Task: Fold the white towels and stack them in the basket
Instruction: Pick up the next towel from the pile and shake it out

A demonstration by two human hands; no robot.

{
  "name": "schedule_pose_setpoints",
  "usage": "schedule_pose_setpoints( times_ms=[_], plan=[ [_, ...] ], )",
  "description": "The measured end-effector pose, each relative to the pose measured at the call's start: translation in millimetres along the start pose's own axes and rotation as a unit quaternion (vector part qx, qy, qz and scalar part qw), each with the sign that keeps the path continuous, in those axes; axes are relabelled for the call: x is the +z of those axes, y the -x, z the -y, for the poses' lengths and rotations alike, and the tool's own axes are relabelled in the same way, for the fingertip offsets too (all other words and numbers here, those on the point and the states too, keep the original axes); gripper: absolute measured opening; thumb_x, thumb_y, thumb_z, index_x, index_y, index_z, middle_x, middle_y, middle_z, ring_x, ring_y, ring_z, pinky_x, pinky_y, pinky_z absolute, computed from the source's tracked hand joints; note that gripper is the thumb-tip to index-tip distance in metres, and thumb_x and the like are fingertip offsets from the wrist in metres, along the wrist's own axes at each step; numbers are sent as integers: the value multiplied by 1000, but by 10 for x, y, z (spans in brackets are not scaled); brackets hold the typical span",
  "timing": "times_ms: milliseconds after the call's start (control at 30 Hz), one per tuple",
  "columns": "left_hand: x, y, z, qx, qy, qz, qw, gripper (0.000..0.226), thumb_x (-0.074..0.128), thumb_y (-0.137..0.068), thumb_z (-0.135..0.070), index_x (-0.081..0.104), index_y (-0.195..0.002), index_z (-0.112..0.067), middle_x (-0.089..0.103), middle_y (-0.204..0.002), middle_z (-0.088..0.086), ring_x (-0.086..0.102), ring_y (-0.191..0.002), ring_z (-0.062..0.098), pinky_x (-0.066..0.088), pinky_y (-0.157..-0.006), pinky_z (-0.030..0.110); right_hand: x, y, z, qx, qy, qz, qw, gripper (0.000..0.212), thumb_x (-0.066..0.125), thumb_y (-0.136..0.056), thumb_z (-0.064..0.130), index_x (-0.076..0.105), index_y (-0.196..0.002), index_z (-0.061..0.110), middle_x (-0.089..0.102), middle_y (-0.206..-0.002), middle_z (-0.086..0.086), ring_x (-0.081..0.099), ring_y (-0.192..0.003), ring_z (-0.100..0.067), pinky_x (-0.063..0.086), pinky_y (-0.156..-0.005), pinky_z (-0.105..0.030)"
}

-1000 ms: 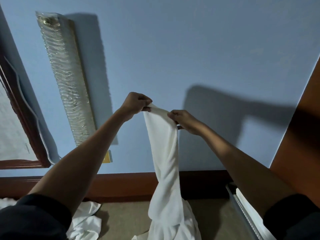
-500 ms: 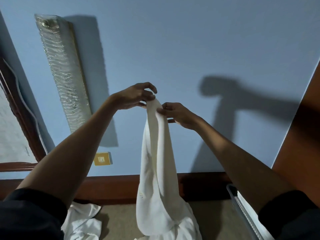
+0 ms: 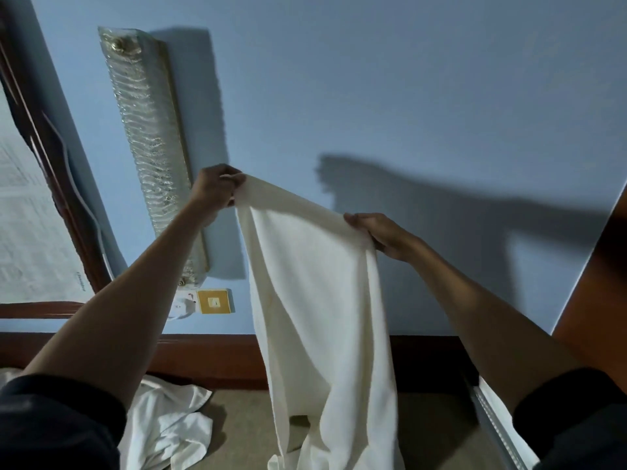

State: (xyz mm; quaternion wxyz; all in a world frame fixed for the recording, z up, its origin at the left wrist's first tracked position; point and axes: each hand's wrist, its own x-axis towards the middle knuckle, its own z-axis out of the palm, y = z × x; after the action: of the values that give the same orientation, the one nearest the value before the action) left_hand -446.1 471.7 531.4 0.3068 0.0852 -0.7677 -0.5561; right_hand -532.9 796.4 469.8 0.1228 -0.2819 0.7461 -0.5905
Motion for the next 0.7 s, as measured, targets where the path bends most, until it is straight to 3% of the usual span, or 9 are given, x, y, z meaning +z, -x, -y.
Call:
schedule_pose_setpoints(
  times_ms=[67,133,233,333,400,467,567,700],
  plan=[
    [50,68,42,-39,13,-6,999,22,59,-102,-12,60,-81,-19,56,-78,5,56,-72,20,51,-68,33,-21,-6,-10,-8,13,-21,1000,25,66,-96,40,70,-89,17,67,-90,-5,61,-85,-21,43,-76,-36],
    [188,161,34,-61,13,29,998,23,52,-103,-9,59,-83,-16,54,-76,7,52,-67,20,44,-64,33,35,-12,37,-18,36,-28,999,25,65,-96,42,65,-83,21,59,-83,2,53,-78,-15,34,-66,-30],
    [450,346,-39,-70,-13,171,983,15,59,-103,-23,63,-95,-11,58,-85,8,49,-66,18,37,-57,30,184,-17,154,-43,43,-22,998,26,61,-101,37,63,-80,21,62,-78,9,56,-72,-7,37,-59,-21],
    [638,488,-86,-34,-111,311,943,37,71,-93,-47,69,-122,-23,70,-103,-3,58,-79,11,43,-63,24,297,-13,241,-62,36,8,997,24,60,-101,33,67,-83,20,66,-84,8,60,-77,-8,44,-69,-19],
    [709,533,-103,8,-166,346,923,22,72,-92,-48,75,-107,-32,69,-88,-8,60,-76,7,44,-66,22,289,-6,246,-63,27,17,997,23,61,-100,33,68,-86,17,68,-89,4,62,-84,-11,45,-79,-26],
    [706,536,-122,35,-164,347,923,23,70,-96,-41,75,-86,-22,60,-73,-5,53,-63,10,39,-57,20,229,33,234,-56,19,19,998,24,64,-98,35,68,-85,16,68,-89,2,62,-85,-13,45,-82,-29],
    [653,483,-150,19,-63,329,942,24,67,-99,-28,74,-95,-5,67,-80,2,62,-66,11,47,-55,18,144,87,183,-41,16,23,999,23,67,-96,39,71,-85,19,71,-91,5,65,-86,-12,48,-83,-28],
    [581,375,-99,16,-22,251,967,22,72,-95,-24,75,-91,-4,70,-79,5,65,-69,16,53,-60,24,71,104,133,-22,9,19,1000,25,69,-95,41,73,-93,17,72,-94,2,67,-87,-14,49,-80,-29]
  ],
)
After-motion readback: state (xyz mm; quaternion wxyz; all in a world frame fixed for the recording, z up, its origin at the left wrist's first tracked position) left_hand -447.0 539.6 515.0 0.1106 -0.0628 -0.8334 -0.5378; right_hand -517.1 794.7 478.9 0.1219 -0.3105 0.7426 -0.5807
